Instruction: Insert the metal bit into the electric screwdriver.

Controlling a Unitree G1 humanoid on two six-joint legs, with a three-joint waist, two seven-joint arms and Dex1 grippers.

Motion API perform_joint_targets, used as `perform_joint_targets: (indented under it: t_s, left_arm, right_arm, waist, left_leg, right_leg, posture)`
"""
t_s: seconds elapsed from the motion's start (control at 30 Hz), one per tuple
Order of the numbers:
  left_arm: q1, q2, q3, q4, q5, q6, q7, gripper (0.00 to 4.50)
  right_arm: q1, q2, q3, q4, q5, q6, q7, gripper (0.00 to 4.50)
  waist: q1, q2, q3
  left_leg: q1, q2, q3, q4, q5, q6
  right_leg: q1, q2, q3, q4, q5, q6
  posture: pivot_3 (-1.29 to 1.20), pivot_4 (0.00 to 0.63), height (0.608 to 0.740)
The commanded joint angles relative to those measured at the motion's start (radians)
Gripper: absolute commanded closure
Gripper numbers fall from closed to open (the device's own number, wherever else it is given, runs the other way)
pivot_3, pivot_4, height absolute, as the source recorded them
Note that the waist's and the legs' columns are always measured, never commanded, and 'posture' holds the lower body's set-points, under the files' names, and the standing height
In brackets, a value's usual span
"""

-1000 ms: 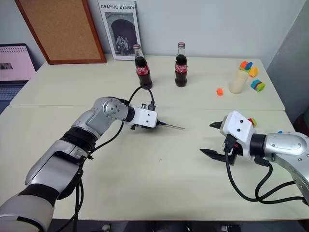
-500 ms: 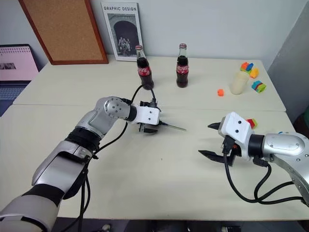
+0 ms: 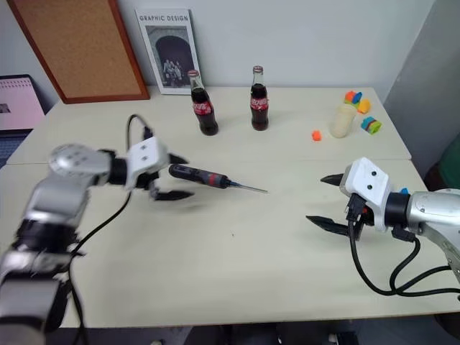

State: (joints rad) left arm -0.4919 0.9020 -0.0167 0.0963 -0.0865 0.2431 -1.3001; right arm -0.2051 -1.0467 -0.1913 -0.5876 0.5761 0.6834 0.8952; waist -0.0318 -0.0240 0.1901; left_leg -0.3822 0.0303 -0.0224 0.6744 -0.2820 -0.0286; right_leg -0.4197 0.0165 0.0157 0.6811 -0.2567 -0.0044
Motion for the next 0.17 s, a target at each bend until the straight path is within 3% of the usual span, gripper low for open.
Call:
perform_joint_targets:
  t_s: [0.03,0.17]
  left_arm:
    - [0.125,0.083,0.160,-0.156,-0.085,0.094,0.019,0.06]
    - [0.213,0.107,0.226,-0.192,-0.124,0.122,0.044,0.06]
  right_arm:
    - [-0.005,-0.025,-0.057,0.019,0.000,-0.038,0.046,0.00]
    - [-0.015,-0.035,-0.058,0.047,-0.005,-0.049,0.073,0.00]
  waist:
    - [0.003,0.000,0.000]
    - [0.015,0.000,0.000]
  left_leg:
    - [0.000,0.000,0.000,0.001,0.000,0.000]
    - [0.001,-0.001,0.001,0.002,0.000,0.000]
  right_leg:
    - [0.000,0.000,0.000,0.000,0.001,-0.001]
    - [0.002,-0.001,-0.002,0.000,0.002,-0.001]
  posture:
    - [0.00,0.150,0.740]
    - [0.00,0.150,0.740]
